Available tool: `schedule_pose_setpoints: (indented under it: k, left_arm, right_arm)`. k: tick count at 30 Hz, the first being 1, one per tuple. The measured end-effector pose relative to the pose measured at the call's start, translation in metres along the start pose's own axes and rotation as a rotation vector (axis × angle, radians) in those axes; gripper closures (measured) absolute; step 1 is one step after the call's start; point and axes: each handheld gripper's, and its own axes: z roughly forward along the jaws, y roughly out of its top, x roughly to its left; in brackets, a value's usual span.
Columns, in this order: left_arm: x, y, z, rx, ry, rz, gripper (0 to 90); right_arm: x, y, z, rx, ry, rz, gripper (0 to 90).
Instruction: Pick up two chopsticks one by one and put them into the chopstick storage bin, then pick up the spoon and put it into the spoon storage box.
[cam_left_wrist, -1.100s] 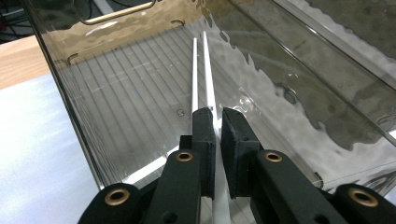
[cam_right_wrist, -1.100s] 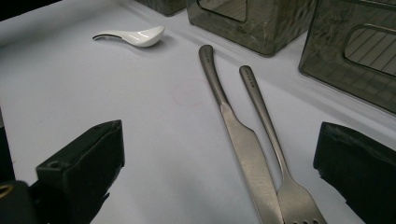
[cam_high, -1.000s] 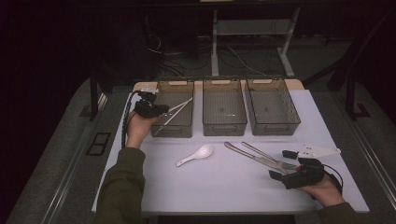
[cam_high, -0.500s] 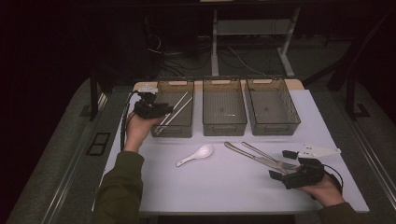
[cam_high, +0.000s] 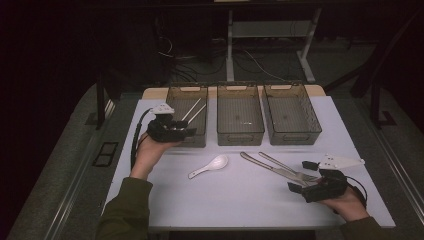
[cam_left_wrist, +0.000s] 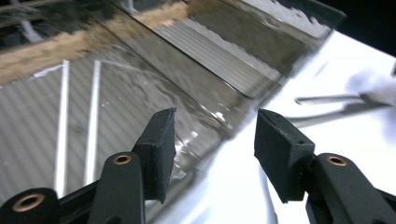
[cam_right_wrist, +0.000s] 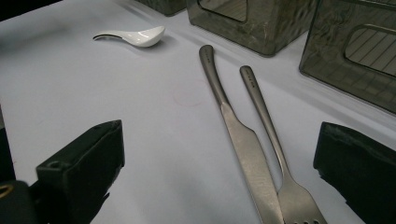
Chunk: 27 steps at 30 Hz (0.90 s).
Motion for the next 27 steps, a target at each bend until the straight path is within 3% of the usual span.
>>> schedule_pose_setpoints:
  k: [14,27]
  left_arm:
    - [-0.034,-0.022,-0.001,0.004,-0.028,0.055,38.2]
    - [-0.047,-0.046,0.008,0.0,-0.052,0.061,32.6]
  right_arm:
    - [0.002,0.001,-0.001,-0.008,0.003,-0.011,1.9]
    - [0.002,0.001,-0.001,-0.005,0.003,-0.014,1.9]
